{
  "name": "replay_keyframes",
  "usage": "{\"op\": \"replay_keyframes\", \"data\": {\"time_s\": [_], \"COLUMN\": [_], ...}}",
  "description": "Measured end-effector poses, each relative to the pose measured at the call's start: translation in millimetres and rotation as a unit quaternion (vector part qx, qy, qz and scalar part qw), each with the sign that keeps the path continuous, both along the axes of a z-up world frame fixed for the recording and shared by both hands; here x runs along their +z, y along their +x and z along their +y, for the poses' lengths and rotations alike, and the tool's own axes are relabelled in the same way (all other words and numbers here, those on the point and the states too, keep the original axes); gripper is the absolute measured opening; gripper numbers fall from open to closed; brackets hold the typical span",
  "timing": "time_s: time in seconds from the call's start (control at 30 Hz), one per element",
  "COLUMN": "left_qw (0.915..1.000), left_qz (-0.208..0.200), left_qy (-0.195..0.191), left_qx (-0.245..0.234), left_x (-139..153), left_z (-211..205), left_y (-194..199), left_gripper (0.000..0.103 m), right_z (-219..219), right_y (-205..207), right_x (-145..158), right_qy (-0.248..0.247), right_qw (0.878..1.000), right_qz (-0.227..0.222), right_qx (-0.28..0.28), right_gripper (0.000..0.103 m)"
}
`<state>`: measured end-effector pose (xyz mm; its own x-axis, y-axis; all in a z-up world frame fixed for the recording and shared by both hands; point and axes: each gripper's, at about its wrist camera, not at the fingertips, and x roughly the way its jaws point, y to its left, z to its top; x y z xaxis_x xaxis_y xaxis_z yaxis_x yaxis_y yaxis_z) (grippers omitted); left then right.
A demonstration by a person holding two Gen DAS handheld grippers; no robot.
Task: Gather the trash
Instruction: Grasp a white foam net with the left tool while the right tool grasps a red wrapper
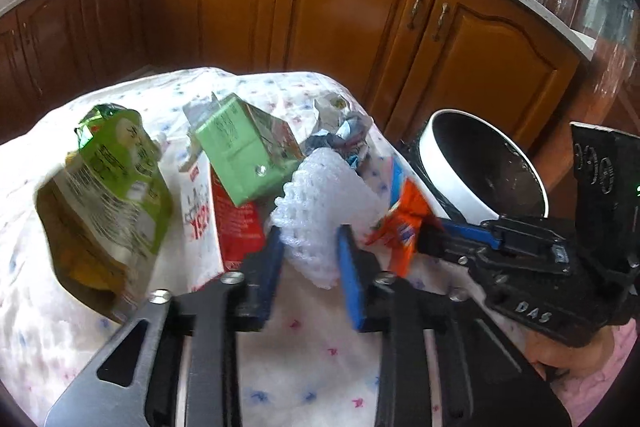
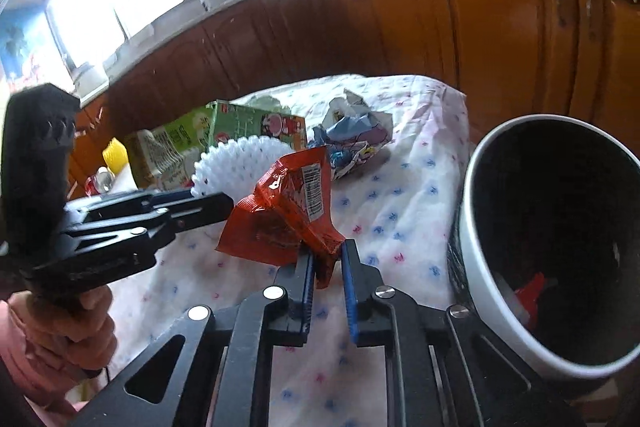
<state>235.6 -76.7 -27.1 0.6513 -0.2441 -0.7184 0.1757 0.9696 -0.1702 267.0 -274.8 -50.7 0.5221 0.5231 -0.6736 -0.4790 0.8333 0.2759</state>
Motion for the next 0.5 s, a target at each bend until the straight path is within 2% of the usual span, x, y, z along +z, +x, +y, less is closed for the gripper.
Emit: {"op": "replay_keyframes", "data": {"time_s": [0.13, 0.5], "left_qw": [0.9999, 0.9991], "left_qz": [-0.011, -0.027], "left_qy": [-0.006, -0.022], "left_qx": [-0.008, -0.024], "left_x": [3.6, 19.8], "left_z": [-1.2, -12.3], "left_y": [-10.8, -42.2], "left_gripper": [0.017, 0.016], "right_z": [-10.4, -48.1], "right_y": [-11.6, -36.3], "right_x": [7.7, 19.0], "right_qy": [0.022, 0.062], "right_qw": [1.000, 0.996], "right_qz": [-0.003, 0.001], "right_qx": [-0.017, -0.068], "right_gripper": [0.012, 0.012]}}
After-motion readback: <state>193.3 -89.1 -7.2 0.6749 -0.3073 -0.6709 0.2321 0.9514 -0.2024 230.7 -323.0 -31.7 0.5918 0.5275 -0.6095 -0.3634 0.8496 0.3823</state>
